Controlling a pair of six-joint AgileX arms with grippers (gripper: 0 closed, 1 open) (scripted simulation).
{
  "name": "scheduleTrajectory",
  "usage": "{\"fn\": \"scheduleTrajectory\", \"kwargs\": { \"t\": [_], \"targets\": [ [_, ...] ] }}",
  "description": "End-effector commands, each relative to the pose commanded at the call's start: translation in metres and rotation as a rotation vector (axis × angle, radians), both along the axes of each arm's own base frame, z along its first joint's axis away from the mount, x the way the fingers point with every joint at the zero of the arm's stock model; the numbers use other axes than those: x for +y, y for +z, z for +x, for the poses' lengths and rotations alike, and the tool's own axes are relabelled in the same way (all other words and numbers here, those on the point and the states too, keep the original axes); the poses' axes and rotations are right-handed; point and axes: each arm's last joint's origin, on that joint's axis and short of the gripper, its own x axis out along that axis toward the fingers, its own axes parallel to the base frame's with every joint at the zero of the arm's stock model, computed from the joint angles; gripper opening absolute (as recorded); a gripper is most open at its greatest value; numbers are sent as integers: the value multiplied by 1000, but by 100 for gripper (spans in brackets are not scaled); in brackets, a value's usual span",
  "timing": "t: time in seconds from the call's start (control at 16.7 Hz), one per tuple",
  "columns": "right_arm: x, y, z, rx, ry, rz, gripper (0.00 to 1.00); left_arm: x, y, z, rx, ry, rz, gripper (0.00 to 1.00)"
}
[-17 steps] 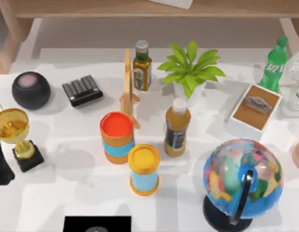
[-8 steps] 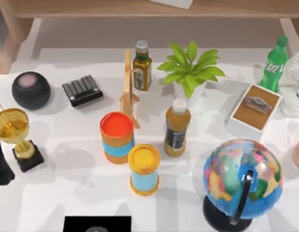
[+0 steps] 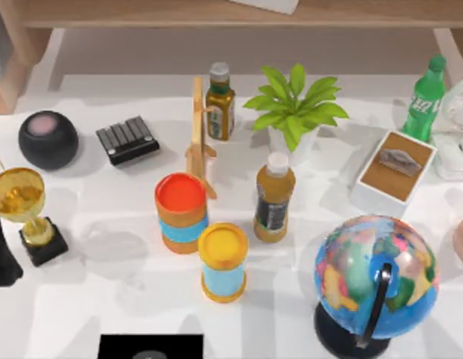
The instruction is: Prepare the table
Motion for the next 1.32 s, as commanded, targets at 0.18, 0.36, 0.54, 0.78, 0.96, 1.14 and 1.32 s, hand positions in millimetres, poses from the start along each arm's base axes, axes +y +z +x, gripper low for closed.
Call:
{"fn": "scheduleTrajectory", "kwargs": {
  "t": [0.18,0.36,0.54,0.78,0.96,1.14,1.32],
  "targets": [
    [0,0,0,0,0,0,100,-2,16,0,-3,-4,-3,100],
    [0,0,0,0,0,0,100,-5,57,5,-3,-9,-8,100],
    [0,0,0,0,0,0,100,-13,117,22,-2,-12,-12,100],
    [0,0,0,0,0,0,100,-35,203,75,2,-15,-12,100],
    [0,0,0,0,0,0,100,-66,252,134,10,-16,-8,100],
    [0,0,0,0,0,0,100,-110,279,196,17,-17,-2,100],
    [0,0,0,0,0,0,100,-158,285,248,17,-18,2,100]
  ]
}}
